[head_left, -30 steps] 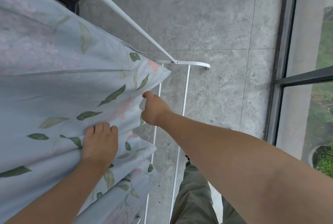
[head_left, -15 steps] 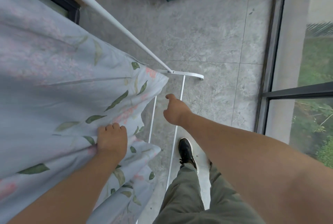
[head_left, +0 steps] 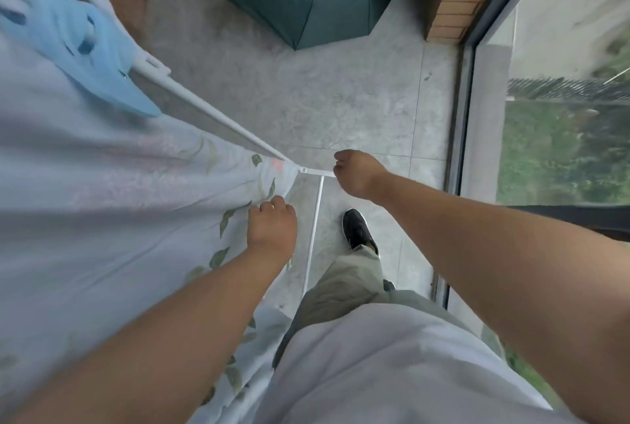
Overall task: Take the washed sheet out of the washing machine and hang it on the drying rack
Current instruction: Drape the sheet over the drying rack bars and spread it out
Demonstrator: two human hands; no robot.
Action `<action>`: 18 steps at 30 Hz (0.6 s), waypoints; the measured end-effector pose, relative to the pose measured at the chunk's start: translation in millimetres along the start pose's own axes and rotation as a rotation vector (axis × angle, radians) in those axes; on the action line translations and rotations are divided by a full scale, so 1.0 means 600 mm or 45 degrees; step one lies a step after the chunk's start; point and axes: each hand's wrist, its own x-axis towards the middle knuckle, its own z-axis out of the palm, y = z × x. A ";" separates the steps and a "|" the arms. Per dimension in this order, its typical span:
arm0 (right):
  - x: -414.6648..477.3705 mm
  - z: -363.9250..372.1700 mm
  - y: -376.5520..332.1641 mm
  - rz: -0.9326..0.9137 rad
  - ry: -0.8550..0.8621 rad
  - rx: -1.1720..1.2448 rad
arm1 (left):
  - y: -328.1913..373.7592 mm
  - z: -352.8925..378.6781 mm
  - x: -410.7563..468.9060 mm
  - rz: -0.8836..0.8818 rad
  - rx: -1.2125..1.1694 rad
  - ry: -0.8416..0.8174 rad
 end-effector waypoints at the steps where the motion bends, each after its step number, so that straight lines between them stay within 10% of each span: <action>1: 0.010 -0.016 -0.003 0.055 -0.028 -0.020 | 0.006 -0.016 0.009 0.043 0.007 0.038; 9: 0.064 -0.149 -0.027 0.074 -0.032 0.042 | -0.029 -0.135 0.097 0.187 0.199 0.172; 18: 0.229 -0.303 -0.101 -0.036 -0.281 -0.165 | -0.074 -0.200 0.169 -0.068 -0.097 -0.190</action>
